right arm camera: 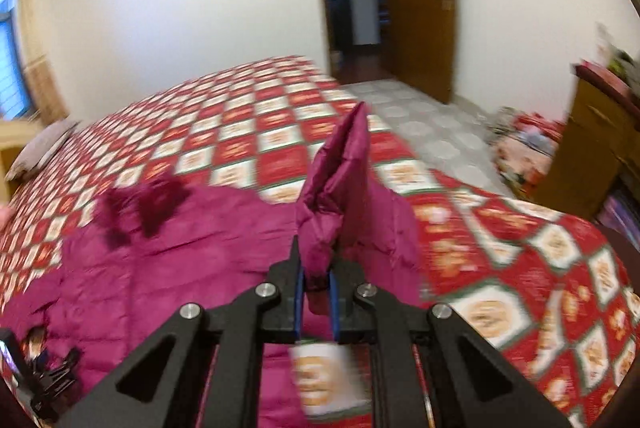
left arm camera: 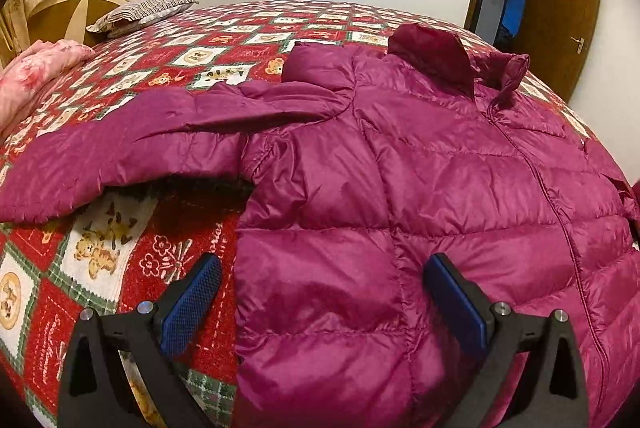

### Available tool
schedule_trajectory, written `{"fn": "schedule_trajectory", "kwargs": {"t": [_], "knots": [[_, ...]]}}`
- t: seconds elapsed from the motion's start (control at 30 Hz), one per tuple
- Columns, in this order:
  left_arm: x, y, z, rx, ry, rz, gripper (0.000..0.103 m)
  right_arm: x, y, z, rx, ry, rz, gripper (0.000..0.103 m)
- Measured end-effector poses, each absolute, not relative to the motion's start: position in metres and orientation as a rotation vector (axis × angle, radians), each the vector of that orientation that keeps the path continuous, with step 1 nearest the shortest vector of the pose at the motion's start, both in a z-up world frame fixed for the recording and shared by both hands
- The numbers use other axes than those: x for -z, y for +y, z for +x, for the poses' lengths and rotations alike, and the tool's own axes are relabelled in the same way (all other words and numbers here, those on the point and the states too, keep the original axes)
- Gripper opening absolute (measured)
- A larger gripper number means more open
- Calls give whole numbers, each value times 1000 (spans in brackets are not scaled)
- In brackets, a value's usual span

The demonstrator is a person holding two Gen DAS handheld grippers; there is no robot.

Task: Fold large clothes
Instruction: 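Lift the sleeve with the right tool and lay it across the jacket front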

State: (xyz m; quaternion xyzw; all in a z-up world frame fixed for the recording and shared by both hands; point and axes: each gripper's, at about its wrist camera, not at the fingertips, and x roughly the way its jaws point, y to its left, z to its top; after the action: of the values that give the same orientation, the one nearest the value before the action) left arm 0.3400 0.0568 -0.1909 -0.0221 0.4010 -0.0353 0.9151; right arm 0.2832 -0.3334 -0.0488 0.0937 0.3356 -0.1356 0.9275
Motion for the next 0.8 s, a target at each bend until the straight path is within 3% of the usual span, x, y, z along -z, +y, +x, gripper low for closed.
{"fn": "schedule_trajectory", "kwargs": {"t": [0.8], "knots": [[192, 58, 341, 71, 822, -45, 102, 109, -129, 359, -123, 841, 114, 12]]}}
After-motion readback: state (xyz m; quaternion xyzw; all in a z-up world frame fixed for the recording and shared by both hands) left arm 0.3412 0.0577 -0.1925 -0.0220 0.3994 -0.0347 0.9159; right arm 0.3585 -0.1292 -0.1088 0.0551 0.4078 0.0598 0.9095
